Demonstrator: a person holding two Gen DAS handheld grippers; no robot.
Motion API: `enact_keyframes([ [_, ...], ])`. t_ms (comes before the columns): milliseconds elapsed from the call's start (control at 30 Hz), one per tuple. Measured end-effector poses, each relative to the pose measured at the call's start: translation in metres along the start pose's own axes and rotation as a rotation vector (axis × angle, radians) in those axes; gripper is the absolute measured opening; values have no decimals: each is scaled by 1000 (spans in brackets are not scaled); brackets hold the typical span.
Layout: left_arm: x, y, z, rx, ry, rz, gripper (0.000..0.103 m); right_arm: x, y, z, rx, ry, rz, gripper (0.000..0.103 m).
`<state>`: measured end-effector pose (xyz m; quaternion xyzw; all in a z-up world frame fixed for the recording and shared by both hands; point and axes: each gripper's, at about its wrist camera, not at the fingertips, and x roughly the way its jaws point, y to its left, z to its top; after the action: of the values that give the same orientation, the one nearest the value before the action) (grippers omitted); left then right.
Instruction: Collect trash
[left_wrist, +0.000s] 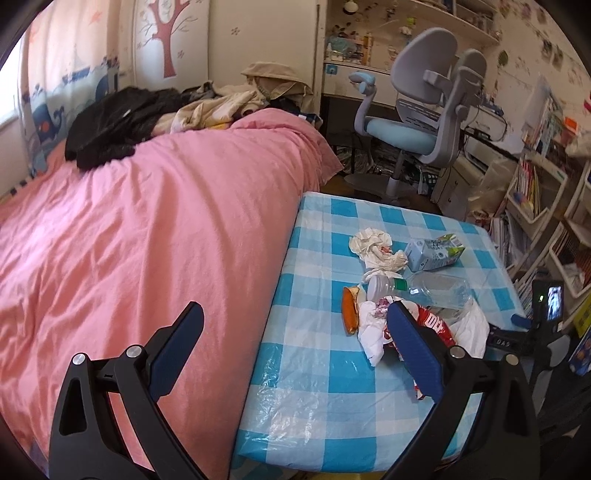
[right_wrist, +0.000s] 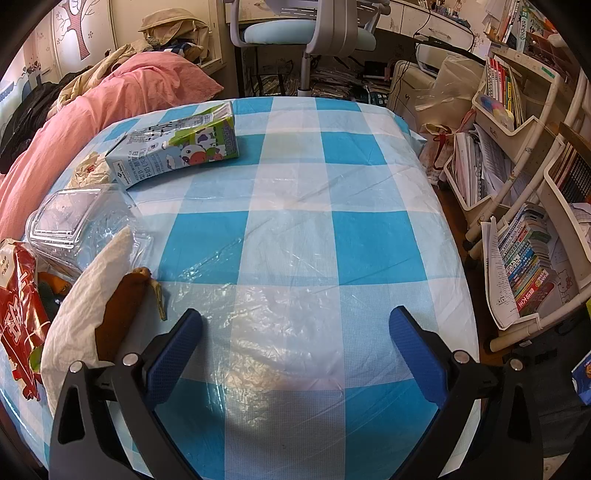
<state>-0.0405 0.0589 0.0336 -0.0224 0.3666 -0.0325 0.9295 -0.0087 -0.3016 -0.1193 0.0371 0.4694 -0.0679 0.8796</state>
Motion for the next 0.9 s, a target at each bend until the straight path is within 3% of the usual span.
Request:
enact_keyframes([
  [167,-1,-1,-1,6,-3,-6,96,0,0,0,0,0,0,97],
  [600,6,19,0,-95,50,-61,96,0,0,0,0,0,0,97],
  [900,3,5,-1,-40,30,-30,96,0,0,0,0,0,0,97],
])
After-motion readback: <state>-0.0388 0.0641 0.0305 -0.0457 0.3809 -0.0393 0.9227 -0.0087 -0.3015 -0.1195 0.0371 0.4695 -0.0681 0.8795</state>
